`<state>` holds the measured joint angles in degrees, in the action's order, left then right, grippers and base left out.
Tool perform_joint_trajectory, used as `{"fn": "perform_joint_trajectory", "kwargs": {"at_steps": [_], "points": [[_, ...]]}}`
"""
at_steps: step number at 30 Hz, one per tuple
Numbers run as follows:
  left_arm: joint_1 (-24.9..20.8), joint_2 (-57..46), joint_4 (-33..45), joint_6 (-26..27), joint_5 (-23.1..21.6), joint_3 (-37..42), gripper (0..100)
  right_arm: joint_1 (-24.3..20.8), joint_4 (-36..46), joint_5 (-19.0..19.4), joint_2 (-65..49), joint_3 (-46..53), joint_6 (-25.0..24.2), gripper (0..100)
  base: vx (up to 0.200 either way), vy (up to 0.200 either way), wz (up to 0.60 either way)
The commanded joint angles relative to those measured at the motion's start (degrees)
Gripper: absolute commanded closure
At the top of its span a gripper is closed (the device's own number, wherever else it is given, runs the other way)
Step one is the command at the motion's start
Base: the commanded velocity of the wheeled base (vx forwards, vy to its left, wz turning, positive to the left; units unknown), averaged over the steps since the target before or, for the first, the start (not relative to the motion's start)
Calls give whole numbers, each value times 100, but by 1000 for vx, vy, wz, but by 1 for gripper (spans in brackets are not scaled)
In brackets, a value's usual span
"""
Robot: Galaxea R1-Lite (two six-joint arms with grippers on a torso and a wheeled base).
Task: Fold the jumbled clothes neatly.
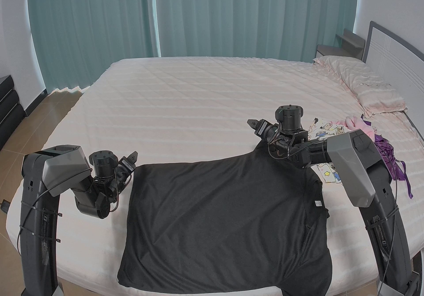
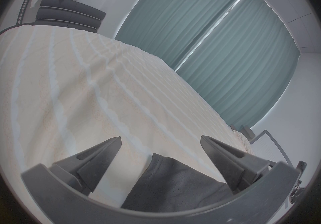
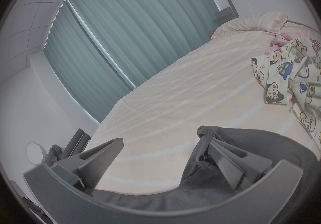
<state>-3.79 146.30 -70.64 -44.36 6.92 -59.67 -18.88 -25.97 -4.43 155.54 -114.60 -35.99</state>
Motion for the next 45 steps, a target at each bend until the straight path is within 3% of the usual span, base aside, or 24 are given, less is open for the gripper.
{"fn": "perform_joint_trajectory", "kwargs": {"at_steps": [1,11,17,19,26,36,39,45], "points": [[1,13,-2,-2,2,0,0,25,4,3,-68,1,22,0,0,0,0],[1,21,-2,6,2,0,0,-309,-304,3,-340,237,39,0,0,0,0],[1,21,-2,6,11,0,0,-397,-269,-85,-261,483,575,0,0,0,0],[1,30,-2,6,11,0,0,-362,-172,-392,-156,456,760,0,0,0,0],[-8,30,-2,6,11,0,0,-335,83,-586,-279,817,1217,0,0,0,0],[-8,30,-2,6,11,0,0,-652,-5,-313,-762,1423,865,0,0,0,0],[-8,30,-2,6,11,0,0,-581,-5,-322,-753,1414,830,0,0,0,0],[-8,13,-2,15,2,96,0,16,-31,-305,-1008,1362,663,0,0,0,0]]}}
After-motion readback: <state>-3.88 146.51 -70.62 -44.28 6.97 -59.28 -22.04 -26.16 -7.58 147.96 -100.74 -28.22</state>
